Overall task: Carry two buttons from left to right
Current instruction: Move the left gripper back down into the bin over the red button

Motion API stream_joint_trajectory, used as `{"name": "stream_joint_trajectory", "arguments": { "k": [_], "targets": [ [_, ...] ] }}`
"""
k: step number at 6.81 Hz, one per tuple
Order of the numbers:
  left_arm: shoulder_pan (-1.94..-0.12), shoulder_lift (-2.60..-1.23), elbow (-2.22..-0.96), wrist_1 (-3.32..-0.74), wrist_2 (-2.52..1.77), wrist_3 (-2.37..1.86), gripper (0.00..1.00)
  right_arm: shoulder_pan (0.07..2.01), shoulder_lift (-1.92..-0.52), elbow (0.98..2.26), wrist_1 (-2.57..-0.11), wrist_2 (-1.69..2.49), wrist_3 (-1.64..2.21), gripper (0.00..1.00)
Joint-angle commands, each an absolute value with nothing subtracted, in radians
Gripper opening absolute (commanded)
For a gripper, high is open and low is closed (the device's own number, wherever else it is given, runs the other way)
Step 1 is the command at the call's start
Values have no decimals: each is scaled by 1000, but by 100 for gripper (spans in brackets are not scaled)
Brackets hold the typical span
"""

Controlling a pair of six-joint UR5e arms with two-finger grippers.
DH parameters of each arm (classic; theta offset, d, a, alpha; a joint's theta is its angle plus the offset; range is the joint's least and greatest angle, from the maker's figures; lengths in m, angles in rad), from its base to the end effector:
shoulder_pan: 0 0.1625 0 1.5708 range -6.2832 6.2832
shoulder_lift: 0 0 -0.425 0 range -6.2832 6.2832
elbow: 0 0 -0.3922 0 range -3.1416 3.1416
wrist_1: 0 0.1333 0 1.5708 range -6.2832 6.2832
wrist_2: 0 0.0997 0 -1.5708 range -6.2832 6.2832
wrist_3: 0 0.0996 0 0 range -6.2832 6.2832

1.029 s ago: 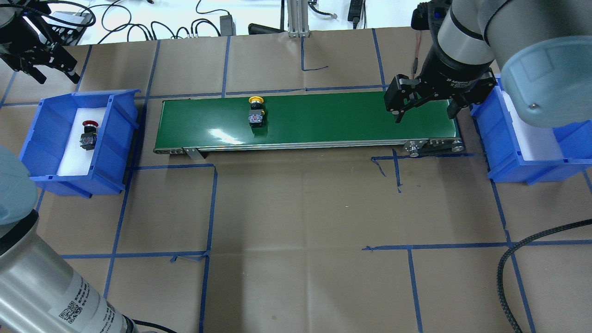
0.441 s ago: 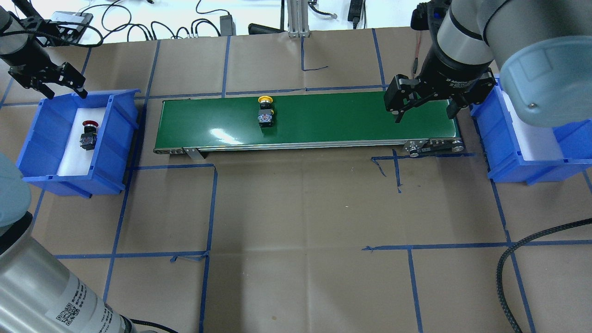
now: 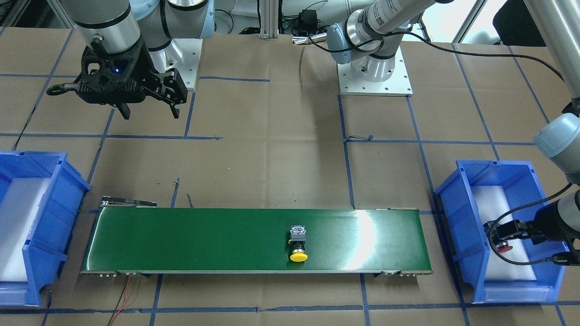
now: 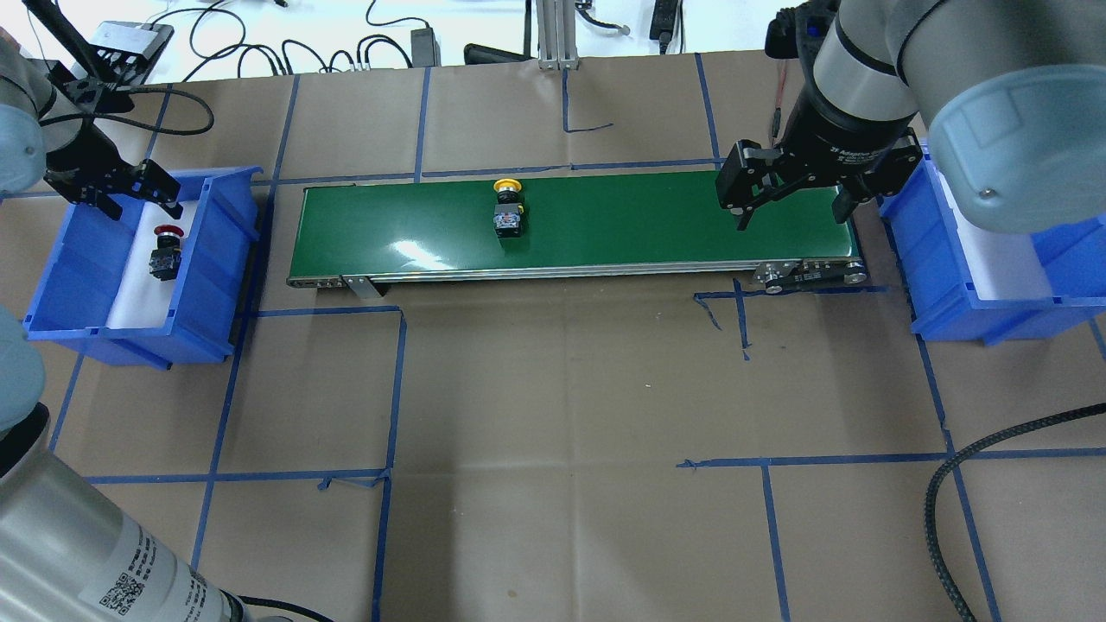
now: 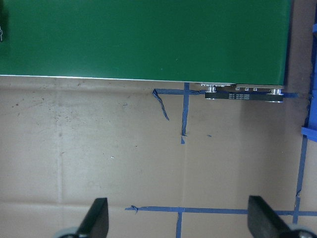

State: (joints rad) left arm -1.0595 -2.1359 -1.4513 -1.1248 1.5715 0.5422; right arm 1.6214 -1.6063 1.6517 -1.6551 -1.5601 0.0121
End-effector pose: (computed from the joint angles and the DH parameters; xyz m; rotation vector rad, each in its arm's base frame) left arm 0.2171 -0.6593 0.2528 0.0485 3.1404 0.0000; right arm 0.1585 -0.4728 0.4738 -0.0606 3.1285 -0.0603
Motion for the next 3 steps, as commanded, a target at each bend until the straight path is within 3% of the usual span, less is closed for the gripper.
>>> {"name": "stream_joint_trajectory", "arguments": {
  "k": [1,3],
  "targets": [
    [-1051,-2135,-1557,-985,1571,537,99,1621,-1605,1651,-1655,-1560,12,100],
    [-1055,-2134,-1568,-965,1572,525,99,1621,-1606,1651,-1655,-1560,12,100]
  ]
}}
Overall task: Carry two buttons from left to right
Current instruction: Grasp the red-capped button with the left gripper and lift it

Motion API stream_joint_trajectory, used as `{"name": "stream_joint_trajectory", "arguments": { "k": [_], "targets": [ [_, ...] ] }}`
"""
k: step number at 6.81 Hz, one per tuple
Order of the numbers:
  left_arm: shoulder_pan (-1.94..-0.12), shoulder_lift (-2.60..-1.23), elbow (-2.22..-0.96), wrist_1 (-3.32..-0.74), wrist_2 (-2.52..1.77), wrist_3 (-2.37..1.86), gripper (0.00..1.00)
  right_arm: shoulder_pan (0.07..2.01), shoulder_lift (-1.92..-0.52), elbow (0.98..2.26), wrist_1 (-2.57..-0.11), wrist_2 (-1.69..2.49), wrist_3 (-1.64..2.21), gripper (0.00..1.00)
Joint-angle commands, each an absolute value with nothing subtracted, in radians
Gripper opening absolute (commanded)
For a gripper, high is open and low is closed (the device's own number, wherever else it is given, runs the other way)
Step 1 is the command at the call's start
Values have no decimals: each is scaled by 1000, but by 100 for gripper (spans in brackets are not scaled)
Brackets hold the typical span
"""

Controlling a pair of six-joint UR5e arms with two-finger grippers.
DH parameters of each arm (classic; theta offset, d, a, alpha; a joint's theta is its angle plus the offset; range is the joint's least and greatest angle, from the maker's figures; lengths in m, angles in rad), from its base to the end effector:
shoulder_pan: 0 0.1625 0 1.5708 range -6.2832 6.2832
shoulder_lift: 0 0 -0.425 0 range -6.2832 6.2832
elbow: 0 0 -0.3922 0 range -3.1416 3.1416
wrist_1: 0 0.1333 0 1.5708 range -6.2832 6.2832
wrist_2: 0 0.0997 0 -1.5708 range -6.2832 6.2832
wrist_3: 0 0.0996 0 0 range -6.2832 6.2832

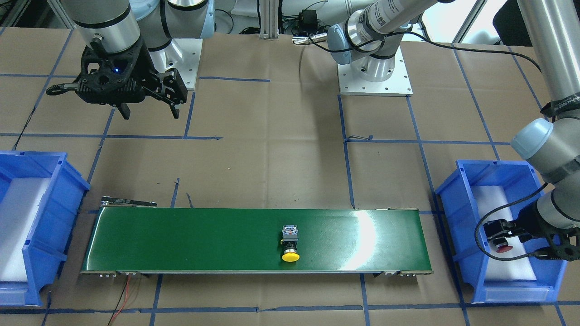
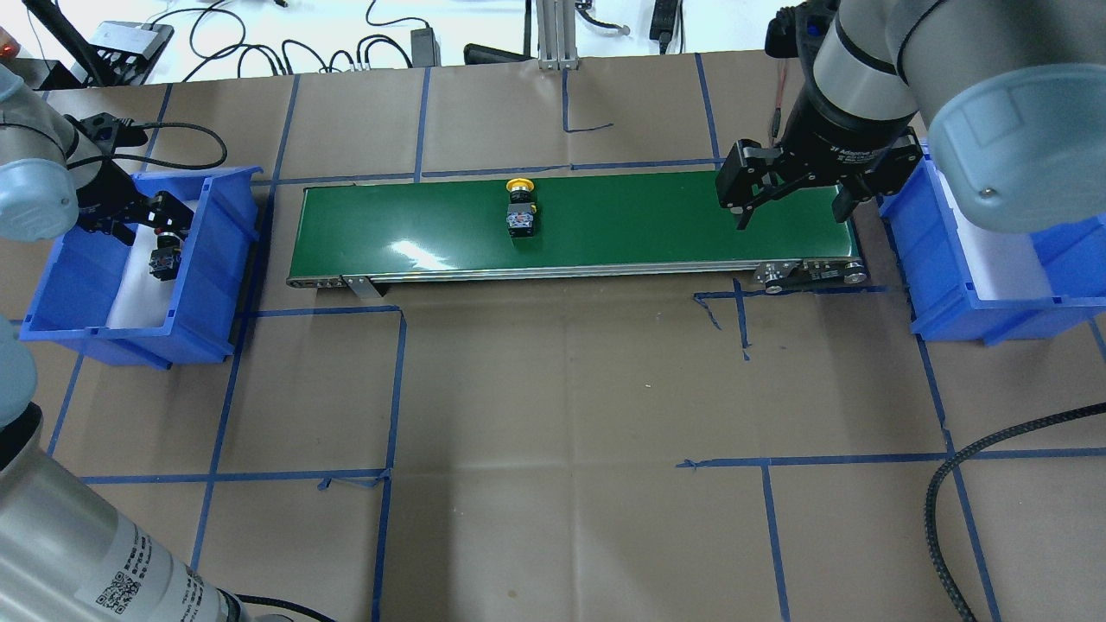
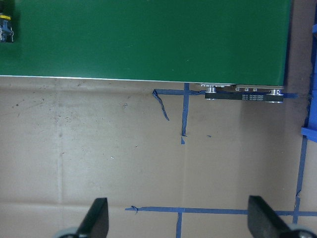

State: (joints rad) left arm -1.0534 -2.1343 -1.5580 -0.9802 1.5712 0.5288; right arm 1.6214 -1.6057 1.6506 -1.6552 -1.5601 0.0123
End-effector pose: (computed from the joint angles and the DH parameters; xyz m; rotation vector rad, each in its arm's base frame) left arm 0.2130 -0.6437 0.2210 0.0178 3.1208 -0.0536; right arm 0.1585 -0.4731 0.4741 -0.0602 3.1285 -0.0613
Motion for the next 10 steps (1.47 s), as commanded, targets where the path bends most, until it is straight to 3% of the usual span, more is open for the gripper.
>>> {"name": "stream_joint_trajectory", "arguments": {
  "k": [1,3,5,6,7,10],
  "targets": [
    [-1055,-2140,-1569,-965,1571,526,99,1621,-1606,1651,-1655,-1560,12,100],
    [-1057,-2137,-1572,-966,1563,523,79,1621,-1606,1651,-1655,-1560,12,100],
    [-1057,-2135,-1571,-968,1571,526,36,1621,-1606,1651,-1655,-1559,12,100],
    [-1057,-2135,-1571,-976,1569,525,20,1621,-1606,1651,-1655,-1560,12,100],
    [-1058,-2134,-1571,-983,1566,523,11,1621,-1606,1651,-1655,-1560,12,100],
    [-1058,-2041,-1488,-1179,1572,529,10,1621,-1606,1651,-1655,-1560,12,100]
  ]
}}
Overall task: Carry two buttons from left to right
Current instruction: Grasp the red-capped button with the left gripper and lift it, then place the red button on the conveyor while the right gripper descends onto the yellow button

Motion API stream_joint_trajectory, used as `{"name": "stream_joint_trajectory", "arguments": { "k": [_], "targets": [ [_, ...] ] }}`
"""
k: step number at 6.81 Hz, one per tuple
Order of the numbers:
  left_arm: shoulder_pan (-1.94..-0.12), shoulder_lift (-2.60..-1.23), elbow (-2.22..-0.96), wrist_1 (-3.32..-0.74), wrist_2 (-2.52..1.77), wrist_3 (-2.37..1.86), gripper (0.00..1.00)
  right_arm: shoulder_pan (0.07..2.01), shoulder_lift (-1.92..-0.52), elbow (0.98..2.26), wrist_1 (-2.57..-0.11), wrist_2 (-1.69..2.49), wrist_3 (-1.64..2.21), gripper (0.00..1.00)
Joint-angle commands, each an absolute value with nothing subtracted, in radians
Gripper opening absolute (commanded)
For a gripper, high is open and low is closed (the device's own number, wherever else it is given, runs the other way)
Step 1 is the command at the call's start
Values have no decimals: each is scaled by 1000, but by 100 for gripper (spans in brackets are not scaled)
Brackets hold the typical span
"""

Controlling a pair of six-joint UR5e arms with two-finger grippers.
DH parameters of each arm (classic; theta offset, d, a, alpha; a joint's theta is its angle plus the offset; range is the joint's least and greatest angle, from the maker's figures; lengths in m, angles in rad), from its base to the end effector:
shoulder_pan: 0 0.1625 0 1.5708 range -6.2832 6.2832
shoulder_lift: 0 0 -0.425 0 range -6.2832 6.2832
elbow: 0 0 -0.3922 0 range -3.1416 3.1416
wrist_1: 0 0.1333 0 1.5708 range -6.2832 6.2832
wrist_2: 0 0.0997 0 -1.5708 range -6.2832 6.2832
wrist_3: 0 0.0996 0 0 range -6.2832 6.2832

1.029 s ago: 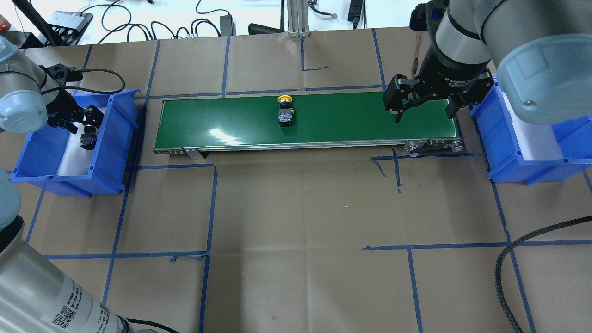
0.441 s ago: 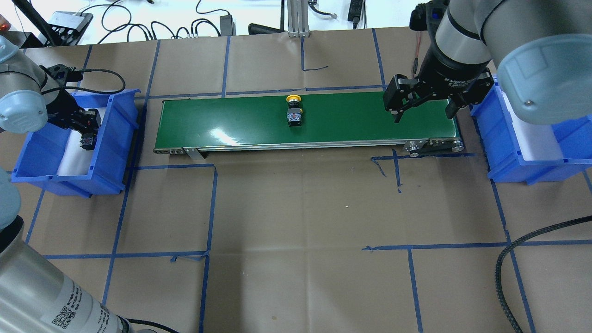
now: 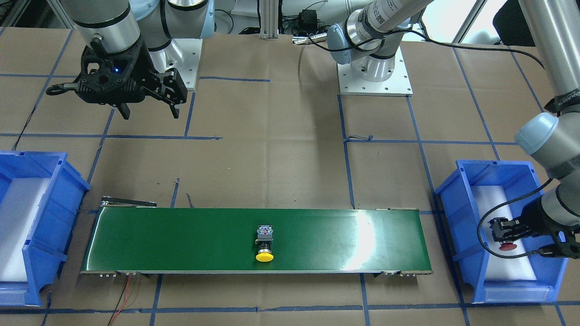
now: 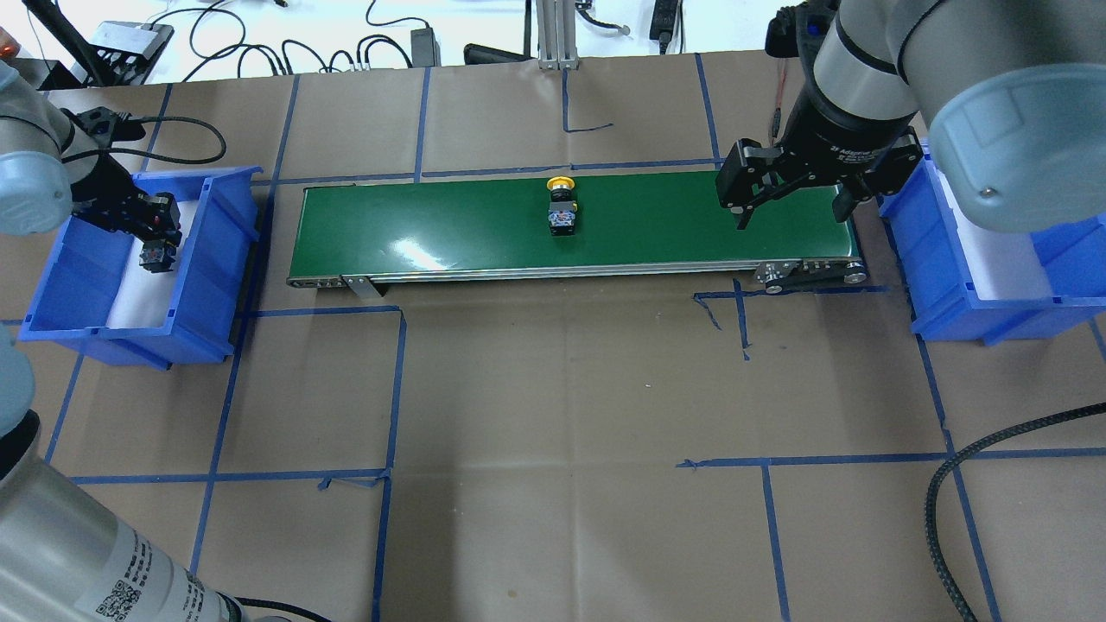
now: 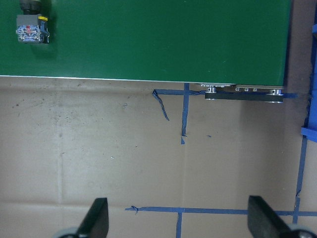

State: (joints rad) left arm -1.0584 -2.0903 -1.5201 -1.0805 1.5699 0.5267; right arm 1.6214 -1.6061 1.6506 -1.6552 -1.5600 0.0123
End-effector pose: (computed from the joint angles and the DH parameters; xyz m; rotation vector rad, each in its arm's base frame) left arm 0.2086 -0.6430 0.2568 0.0224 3.1315 -0.0299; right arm 0.1585 -0.4730 0.4742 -0.0603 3.1284 -0.0619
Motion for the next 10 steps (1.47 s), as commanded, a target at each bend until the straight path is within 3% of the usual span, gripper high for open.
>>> {"name": "stream_joint_trajectory", "arguments": {
  "k": [1,4,7,10],
  "targets": [
    [-1058,-2023,-1432,-1265,1575,534,10,1621,-1606,1649,-1655,-1560,12,100],
    [-1063,-2035,-1167,-1561,1574,532,10,1621,-1606,1651,-1655,-1560,12,100],
    [-1197,-2037,-1141,-1559,1575,352,10,1618,-1603,1652,-1670,-1560,11,100],
    [-1392,-2034,-1153,-1552,1578,154,10,1615,-1473,1651,-1860,-1555,11,100]
  ]
}}
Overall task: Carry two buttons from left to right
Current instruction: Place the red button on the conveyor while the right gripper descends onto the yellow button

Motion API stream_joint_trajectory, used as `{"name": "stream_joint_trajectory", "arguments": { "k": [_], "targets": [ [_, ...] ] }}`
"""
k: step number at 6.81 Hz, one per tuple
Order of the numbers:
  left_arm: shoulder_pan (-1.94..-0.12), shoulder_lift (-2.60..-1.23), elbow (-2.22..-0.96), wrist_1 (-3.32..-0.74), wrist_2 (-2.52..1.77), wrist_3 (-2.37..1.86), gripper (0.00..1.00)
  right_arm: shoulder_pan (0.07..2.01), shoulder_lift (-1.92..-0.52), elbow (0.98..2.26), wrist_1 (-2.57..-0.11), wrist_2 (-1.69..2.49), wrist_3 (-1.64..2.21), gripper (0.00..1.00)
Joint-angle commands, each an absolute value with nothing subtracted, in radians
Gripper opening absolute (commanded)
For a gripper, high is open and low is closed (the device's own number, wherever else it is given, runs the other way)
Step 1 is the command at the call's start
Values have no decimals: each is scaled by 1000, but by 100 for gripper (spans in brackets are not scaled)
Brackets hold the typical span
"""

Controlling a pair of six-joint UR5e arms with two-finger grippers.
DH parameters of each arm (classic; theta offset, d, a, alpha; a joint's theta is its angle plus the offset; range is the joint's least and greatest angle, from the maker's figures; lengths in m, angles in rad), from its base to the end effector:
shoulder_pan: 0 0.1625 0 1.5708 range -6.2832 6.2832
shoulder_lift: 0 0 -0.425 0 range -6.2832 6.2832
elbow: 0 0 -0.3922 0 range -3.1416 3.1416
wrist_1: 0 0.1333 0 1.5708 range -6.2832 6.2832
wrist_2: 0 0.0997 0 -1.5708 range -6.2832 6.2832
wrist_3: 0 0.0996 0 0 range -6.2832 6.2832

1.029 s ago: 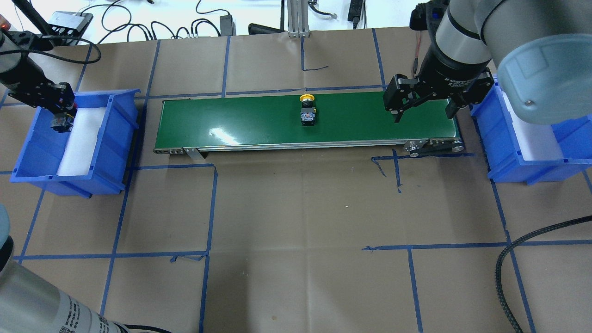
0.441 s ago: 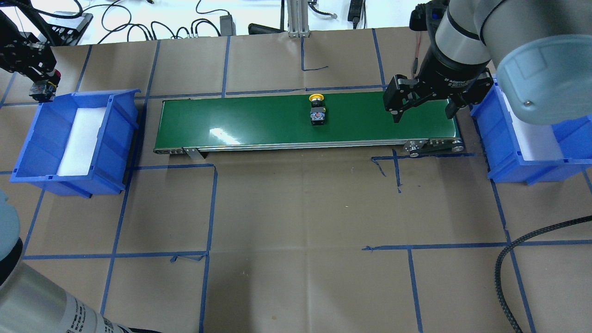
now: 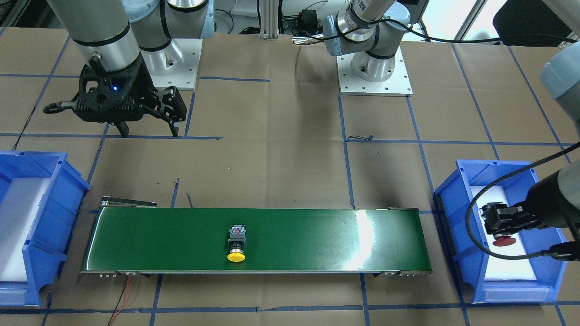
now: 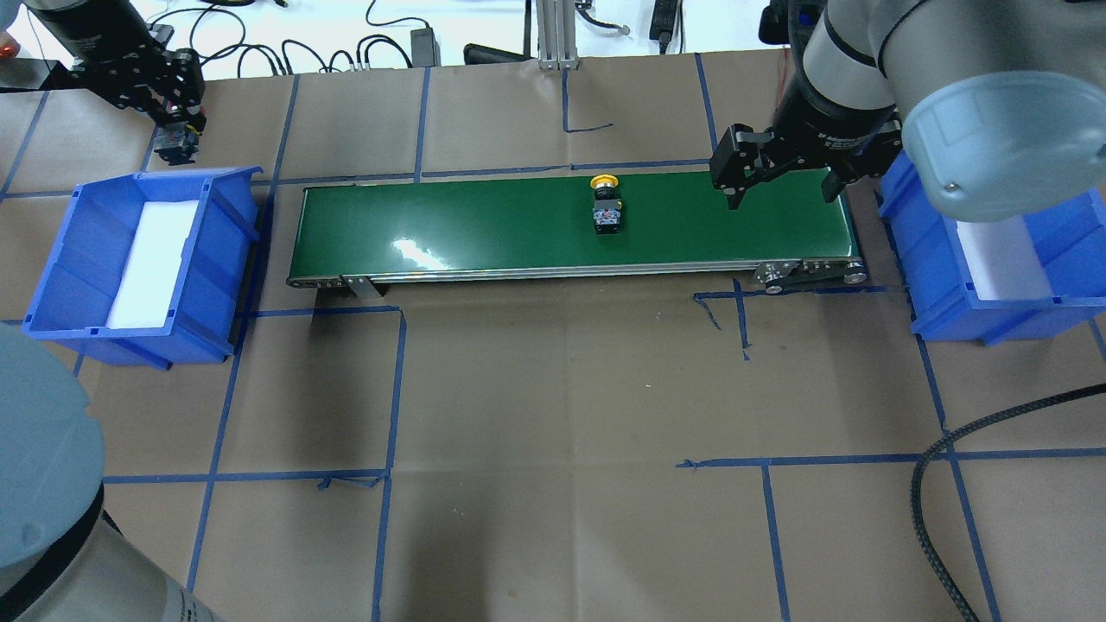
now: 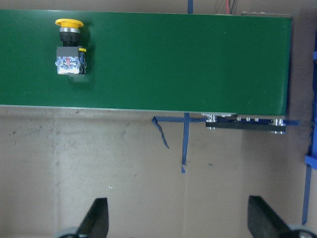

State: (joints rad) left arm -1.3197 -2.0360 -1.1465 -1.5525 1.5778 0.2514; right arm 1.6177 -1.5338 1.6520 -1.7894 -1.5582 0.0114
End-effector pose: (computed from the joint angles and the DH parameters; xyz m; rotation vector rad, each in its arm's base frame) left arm 0.0405 -0.6916 0.4245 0.0006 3.1402 0.0371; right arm 0.1585 -0.5075 0.4519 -0.0564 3.1217 -0.1562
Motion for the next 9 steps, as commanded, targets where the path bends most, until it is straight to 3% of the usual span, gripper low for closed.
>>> {"name": "stream_joint_trajectory", "arguments": {
  "k": [1,4,9],
  "targets": [
    [-1435,-2036,-1158,-1552,1577,112,10,1615,-1441,1641,-1883,-1555,11,100],
    [-1515,-2080,-1196,-1489,1575,16,10,1615,-1390,1637,-1985,-1555,12,100],
    [-1531,-2115,-1460,-1111,1577,9,13,1623,-1307,1638,-2094,-1554,17,100]
  ]
}}
